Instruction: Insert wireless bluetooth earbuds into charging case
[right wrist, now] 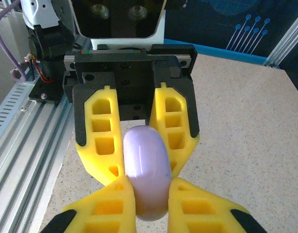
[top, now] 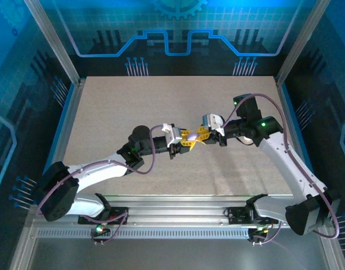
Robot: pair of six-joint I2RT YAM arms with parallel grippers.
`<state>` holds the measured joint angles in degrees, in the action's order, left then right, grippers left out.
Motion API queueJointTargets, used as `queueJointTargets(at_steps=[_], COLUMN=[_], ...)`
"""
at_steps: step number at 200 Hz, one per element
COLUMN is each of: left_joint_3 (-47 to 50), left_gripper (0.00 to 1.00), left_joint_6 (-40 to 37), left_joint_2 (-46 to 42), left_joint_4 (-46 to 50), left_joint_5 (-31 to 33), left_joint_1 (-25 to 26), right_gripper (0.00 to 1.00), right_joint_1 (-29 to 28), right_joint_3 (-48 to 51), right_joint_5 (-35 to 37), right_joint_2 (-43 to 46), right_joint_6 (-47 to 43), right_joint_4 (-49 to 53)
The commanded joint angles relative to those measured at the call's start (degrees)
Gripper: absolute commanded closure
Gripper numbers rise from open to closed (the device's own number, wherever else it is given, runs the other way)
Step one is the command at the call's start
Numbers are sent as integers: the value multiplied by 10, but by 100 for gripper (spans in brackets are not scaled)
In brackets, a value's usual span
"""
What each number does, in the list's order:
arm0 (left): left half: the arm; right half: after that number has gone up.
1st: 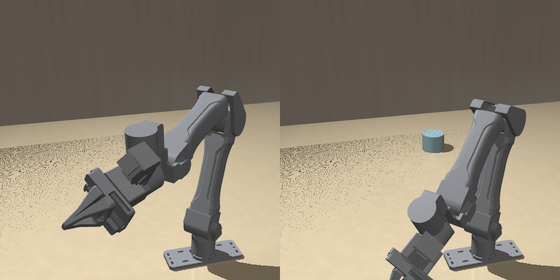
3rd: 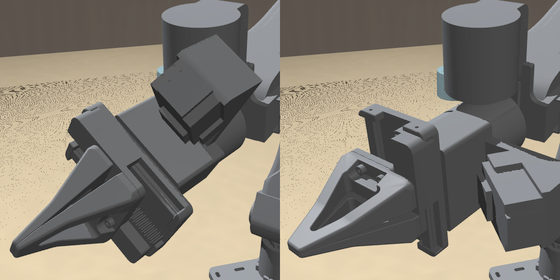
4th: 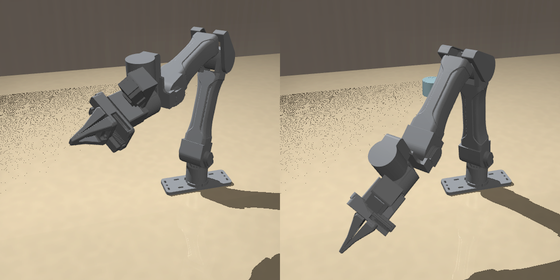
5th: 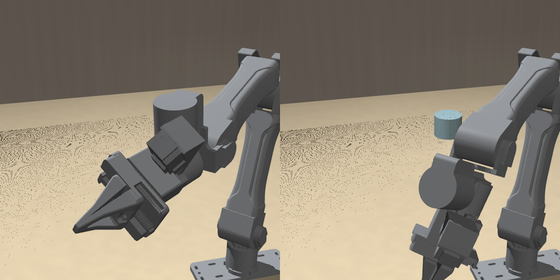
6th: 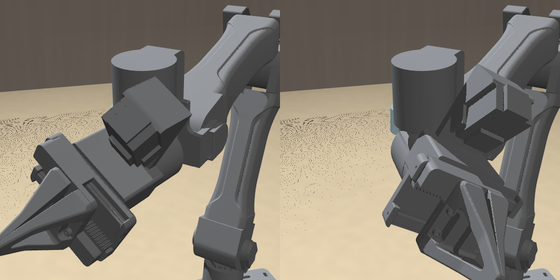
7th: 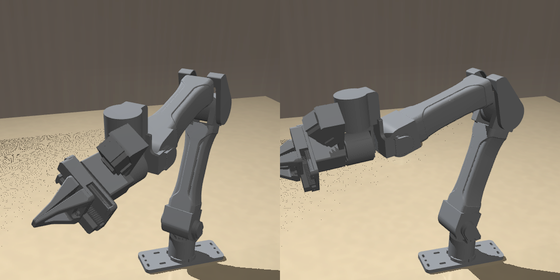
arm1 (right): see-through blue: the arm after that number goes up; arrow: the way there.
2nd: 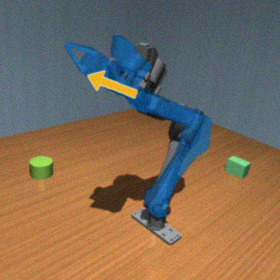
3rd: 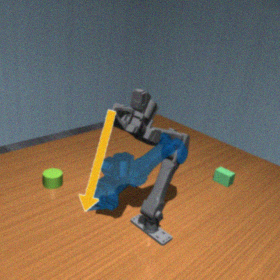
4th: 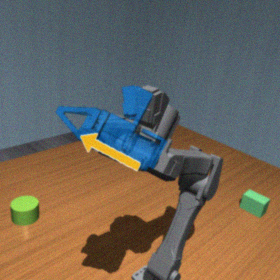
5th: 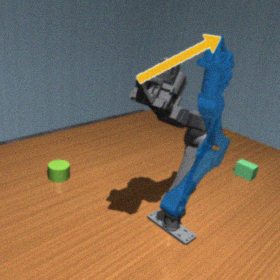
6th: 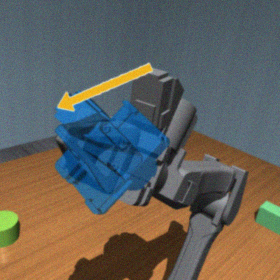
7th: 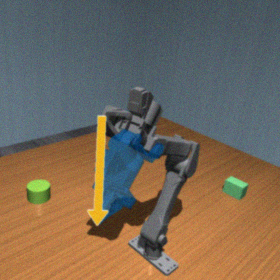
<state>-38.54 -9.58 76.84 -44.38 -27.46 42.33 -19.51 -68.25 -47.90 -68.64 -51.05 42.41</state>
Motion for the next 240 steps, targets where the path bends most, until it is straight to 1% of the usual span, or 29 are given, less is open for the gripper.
queueJointTargets(at_steps=[1, 16, 28, 35, 82, 85, 89, 93, 123, 140, 168, 191, 214, 240], left_joint_3=[-15, -14, -14, -14, -14, -14, -13, -13, -16, -11, -1, 1, -2, -10], left_gripper=[65, 57, 45, 40, 27, 26, 22, 20, 18, 17, 17, 17, 17, 17], left_joint_6=[-13, -15, -18, -22, -31, -31, -31, -30, -23, -21, -14, -19, -18, -16], left_joint_2=[-5, -3, -1, -1, -8, -9, -10, -11, -17, -23, -42, -55, -64, -63], left_joint_4=[-15, -18, -18, -18, 11, 13, 16, 20, 51, 60, 85, 119, 156, 198], left_joint_5=[-5, 1, 10, 12, 32, 35, 39, 47, 95, 109, 139, 170, 217, 264], left_joint_1=[7, 7, 7, 7, 7, 7, 7, 7, 6, 6, 6, 6, 6, 6], right_gripper=[87, 87, 87, 87, 87, 87, 87, 87, 86, 86, 86, 86, 86, 86], right_joint_1=[-6, -6, -4, -3, 12, 13, 14, 16, 26, 31, 44, 52, 58, 64], right_joint_3=[10, 17, 20, 21, 35, 36, 37, 37, 42, 43, 42, 33, 20, 5], right_joint_5=[20, 29, 32, 33, 39, 39, 40, 40, 56, 71, 92, 122, 143, 184], right_joint_2=[20, 26, 30, 31, 40, 40, 41, 41, 40, 36, 23, 0, -25, -62], right_joint_6=[6, 6, 4, 5, 9, 9, 9, 9, 15, 19, 29, 50, 76, 127], right_joint_4=[0, -4, -6, -7, -17, -16, -16, -16, -8, -1, 8, 19, 33, 30])
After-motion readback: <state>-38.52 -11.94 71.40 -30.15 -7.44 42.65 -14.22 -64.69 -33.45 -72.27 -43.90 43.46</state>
